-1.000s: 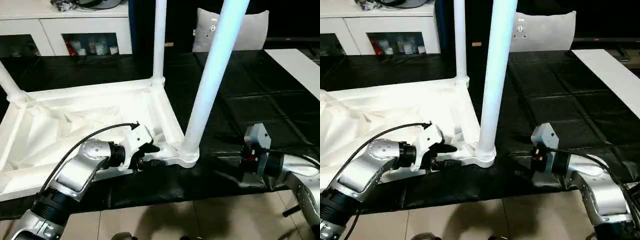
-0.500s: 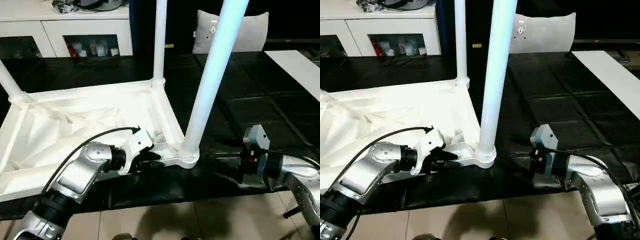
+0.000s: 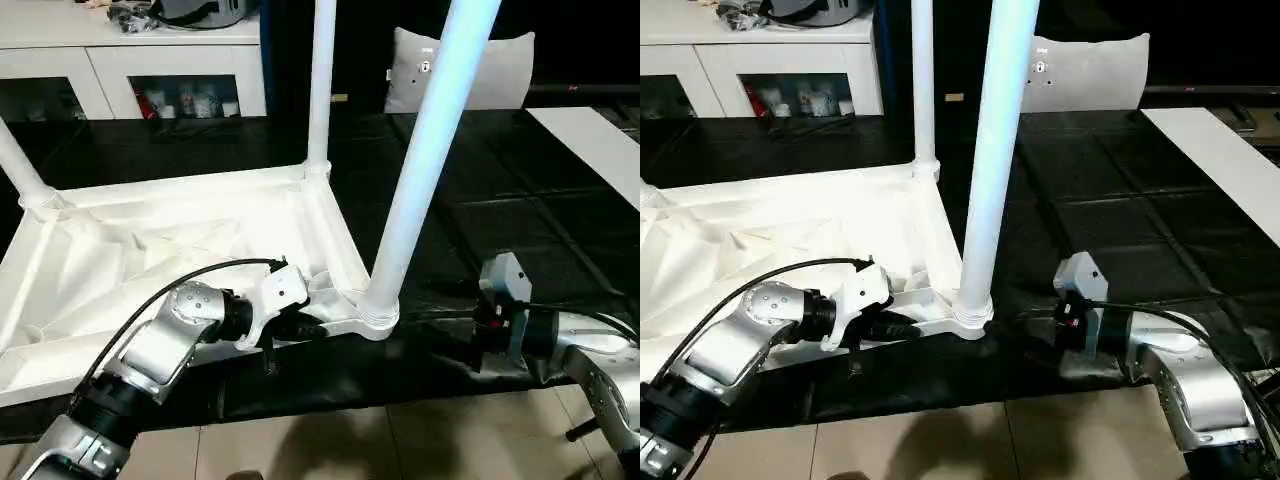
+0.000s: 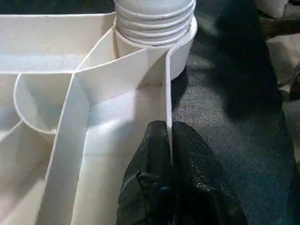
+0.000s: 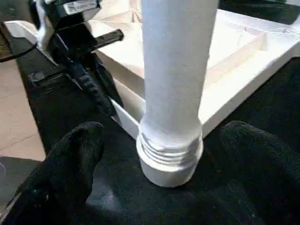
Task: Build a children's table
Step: Rotate leg to tighten
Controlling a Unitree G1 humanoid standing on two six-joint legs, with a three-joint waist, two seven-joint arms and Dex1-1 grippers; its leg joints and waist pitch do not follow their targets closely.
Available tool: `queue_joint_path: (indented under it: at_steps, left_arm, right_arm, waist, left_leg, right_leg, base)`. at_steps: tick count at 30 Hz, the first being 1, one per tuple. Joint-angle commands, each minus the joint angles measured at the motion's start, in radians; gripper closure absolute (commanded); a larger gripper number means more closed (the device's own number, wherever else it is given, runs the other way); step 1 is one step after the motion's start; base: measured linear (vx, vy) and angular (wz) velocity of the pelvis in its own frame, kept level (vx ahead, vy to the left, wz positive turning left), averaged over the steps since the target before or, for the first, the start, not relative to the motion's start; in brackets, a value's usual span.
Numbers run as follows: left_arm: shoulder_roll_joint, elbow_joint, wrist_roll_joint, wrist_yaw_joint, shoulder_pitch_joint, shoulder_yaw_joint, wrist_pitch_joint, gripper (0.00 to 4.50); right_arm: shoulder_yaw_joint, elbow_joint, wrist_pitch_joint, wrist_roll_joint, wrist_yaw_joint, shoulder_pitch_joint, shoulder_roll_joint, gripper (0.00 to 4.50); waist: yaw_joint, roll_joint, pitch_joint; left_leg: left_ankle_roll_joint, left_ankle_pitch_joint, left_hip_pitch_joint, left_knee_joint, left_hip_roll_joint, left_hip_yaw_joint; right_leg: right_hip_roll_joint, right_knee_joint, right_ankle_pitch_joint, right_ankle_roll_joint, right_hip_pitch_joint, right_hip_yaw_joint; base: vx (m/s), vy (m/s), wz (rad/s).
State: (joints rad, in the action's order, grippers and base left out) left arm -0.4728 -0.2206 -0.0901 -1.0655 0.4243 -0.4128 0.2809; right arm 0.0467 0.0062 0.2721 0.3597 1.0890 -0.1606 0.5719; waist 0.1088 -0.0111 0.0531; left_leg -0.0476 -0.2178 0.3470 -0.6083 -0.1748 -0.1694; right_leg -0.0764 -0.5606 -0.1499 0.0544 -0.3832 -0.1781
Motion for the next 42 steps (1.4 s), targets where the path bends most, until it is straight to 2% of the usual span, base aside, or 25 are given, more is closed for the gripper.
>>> queue_joint_path:
  at_steps: [1,5,8,10,14,18,19,20,22,24,26,32,37,38,42]
  left_arm:
    - [-0.021,-0.02,0.007,-0.052,0.001,-0.025,-0.028,4.46]
    - [-0.041,-0.051,0.024,-0.131,0.019,-0.063,-0.103,4.46]
    - [-0.046,-0.057,0.026,-0.164,0.027,-0.075,-0.124,4.46]
    - [-0.056,-0.081,0.046,-0.24,0.056,-0.11,-0.188,4.5]
    - [-0.055,-0.094,0.053,-0.258,0.066,-0.118,-0.21,4.5]
    - [-0.047,-0.134,0.073,-0.305,0.104,-0.139,-0.26,4.5]
    - [-0.044,-0.144,0.079,-0.318,0.116,-0.147,-0.273,4.5]
    - [-0.04,-0.153,0.086,-0.327,0.126,-0.154,-0.284,4.5]
    - [-0.035,-0.161,0.088,-0.332,0.133,-0.158,-0.292,4.5]
    - [-0.031,-0.17,0.09,-0.336,0.14,-0.159,-0.299,4.5]
    - [-0.028,-0.178,0.094,-0.345,0.146,-0.161,-0.307,4.5]
    - [-0.024,-0.194,0.093,-0.358,0.149,-0.156,-0.318,4.5]
    - [-0.02,-0.199,0.075,-0.362,0.144,-0.142,-0.302,4.5]
    - [-0.013,-0.19,0.05,-0.355,0.137,-0.122,-0.261,4.5]
    - [0.012,-0.187,0.034,-0.289,0.139,-0.08,-0.181,4.5]
  right_arm:
    - [0.01,0.0,-0.002,0.006,0.021,-0.022,0.019,0.0]
    - [0.046,0.041,-0.061,-0.023,0.083,-0.053,0.031,0.0]
    - [0.052,0.056,-0.062,-0.018,0.111,-0.065,0.034,0.0]
    - [0.077,0.101,-0.044,-0.001,0.197,-0.112,0.041,0.29]
    - [0.086,0.112,-0.039,0.002,0.221,-0.125,0.043,0.61]
    - [0.133,0.141,-0.036,-0.001,0.291,-0.156,0.049,0.93]
    - [0.148,0.148,-0.03,-0.002,0.306,-0.165,0.044,1.05]
    - [0.16,0.155,-0.019,0.0,0.321,-0.175,0.035,1.13]
    - [0.169,0.162,-0.011,0.001,0.335,-0.183,0.03,1.19]
    - [0.178,0.171,-0.005,0.0,0.35,-0.19,0.028,1.49]
    - [0.189,0.187,0.003,-0.003,0.368,-0.203,0.022,1.65]
    - [0.204,0.198,0.009,0.0,0.385,-0.212,0.016,2.14]
    - [0.211,0.196,0.019,0.003,0.394,-0.207,0.014,2.47]
    - [0.21,0.177,0.042,0.013,0.387,-0.191,0.011,2.49]
    - [0.185,0.143,0.074,0.028,0.31,-0.165,-0.025,2.54]
  waist:
    - [0.004,0.011,-0.067]
    - [0.008,0.011,-0.069]
    - [0.015,0.01,-0.069]
    - [0.02,0.01,-0.07]
    - [0.035,0.008,-0.073]
    - [0.048,0.008,-0.076]
    - [0.049,0.006,-0.075]
    - [0.054,0.008,-0.074]
    - [0.056,0.008,-0.075]
    - [0.06,0.003,-0.075]
    - [0.059,0.004,-0.074]
    - [0.062,0.005,-0.074]
    - [0.061,0.006,-0.07]
    - [0.061,0.004,-0.069]
    - [0.059,0.004,-0.068]
  left_leg:
    - [0.07,-0.145,-0.001,0.066,-0.056,0.025]
    - [0.076,-0.136,-0.001,0.067,-0.058,0.025]
    - [0.074,-0.14,-0.004,0.069,-0.063,0.025]
    - [0.075,-0.14,-0.005,0.07,-0.065,0.025]
    - [0.071,-0.126,-0.01,0.069,-0.071,0.023]
    - [0.075,-0.109,-0.006,0.069,-0.076,0.024]
    - [0.073,-0.113,-0.005,0.069,-0.076,0.024]
    - [0.069,-0.116,-0.007,0.068,-0.073,0.021]
    - [0.065,-0.118,-0.008,0.07,-0.076,0.022]
    - [0.058,-0.122,-0.01,0.071,-0.079,0.025]
    - [0.054,-0.131,-0.009,0.071,-0.079,0.024]
    - [0.057,-0.119,-0.006,0.071,-0.079,0.024]
    - [0.055,-0.13,-0.007,0.072,-0.077,0.024]
    - [0.054,-0.131,-0.008,0.072,-0.077,0.023]
    - [0.052,-0.13,-0.006,0.074,-0.08,0.025]
  right_leg:
    - [-0.097,0.1,-0.49,-0.065,0.053,0.061]
    - [-0.099,0.094,-0.459,-0.045,0.053,0.065]
    - [-0.1,0.092,-0.465,-0.034,0.052,0.067]
    - [-0.1,0.089,-0.451,-0.02,0.052,0.067]
    - [-0.104,0.083,-0.434,-0.005,0.051,0.075]
    - [-0.105,0.072,-0.378,0.022,0.053,0.077]
    - [-0.107,0.072,-0.381,0.022,0.053,0.078]
    - [-0.108,0.076,-0.4,0.018,0.053,0.078]
    - [-0.108,0.075,-0.408,0.018,0.052,0.077]
    - [-0.108,0.073,-0.394,0.027,0.051,0.077]
    - [-0.109,0.072,-0.385,0.035,0.052,0.079]
    - [-0.109,0.07,-0.379,0.034,0.054,0.079]
    - [-0.109,0.077,-0.414,0.02,0.053,0.077]
    - [-0.109,0.077,-0.414,0.02,0.053,0.078]
    - [-0.11,0.077,-0.405,0.022,0.054,0.078]
  base:
    - [0.0,0.0,0.0]
    - [0.0,0.0,0.0]
    - [0.0,0.0,0.0]
    - [0.0,0.0,0.0]
    - [0.0,0.0,0.0]
    - [0.0,0.0,0.0]
    - [0.0,0.0,0.0]
    - [0.0,0.0,0.0]
    - [0.0,0.0,0.0]
    - [0.0,0.0,0.0]
    - [0.0,0.0,0.0]
    - [0.0,0.0,0.0]
    - [0.0,0.0,0.0]
    - [0.0,0.0,0.0]
    - [0.0,0.0,0.0]
